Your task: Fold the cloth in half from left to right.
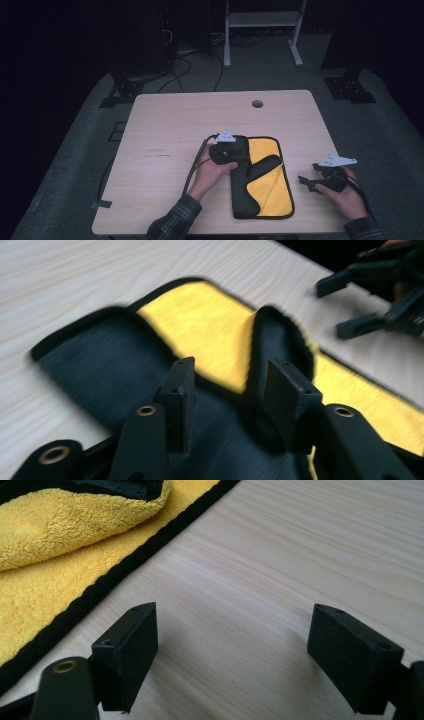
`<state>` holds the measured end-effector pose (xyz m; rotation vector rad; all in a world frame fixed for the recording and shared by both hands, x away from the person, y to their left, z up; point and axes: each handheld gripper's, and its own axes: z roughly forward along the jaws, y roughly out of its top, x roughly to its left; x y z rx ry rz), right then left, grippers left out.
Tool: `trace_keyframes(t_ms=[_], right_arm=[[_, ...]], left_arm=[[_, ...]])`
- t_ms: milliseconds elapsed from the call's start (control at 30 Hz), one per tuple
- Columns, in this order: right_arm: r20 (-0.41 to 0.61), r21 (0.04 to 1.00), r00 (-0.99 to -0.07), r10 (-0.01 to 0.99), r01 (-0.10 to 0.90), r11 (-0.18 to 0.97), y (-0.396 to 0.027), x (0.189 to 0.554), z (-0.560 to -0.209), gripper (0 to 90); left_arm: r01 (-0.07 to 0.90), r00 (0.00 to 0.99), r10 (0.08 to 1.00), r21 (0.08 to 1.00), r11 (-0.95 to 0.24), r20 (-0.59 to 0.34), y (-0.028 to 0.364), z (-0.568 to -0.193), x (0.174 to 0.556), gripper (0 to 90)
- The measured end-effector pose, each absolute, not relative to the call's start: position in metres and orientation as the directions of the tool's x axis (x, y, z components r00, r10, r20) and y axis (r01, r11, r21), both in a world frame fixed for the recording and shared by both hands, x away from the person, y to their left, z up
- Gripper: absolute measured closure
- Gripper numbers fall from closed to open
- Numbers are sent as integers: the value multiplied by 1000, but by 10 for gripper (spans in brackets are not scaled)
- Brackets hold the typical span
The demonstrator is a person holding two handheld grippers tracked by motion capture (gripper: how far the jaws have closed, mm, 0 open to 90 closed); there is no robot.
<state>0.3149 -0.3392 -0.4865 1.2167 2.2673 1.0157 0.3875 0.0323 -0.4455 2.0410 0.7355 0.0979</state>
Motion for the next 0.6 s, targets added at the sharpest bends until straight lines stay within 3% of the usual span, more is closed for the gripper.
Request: trace_keyframes(t_ms=[233,600], right_arm=[[12,742,-553,833,563,363,-340,315,-487,191],[11,742,-552,834,563,363,-340,315,-487,191]], left_arm=[[503,777,600,763,-407,-192,51,-461,384,499],[512,770,617,736,-443,-164,48,-476,372,458]])
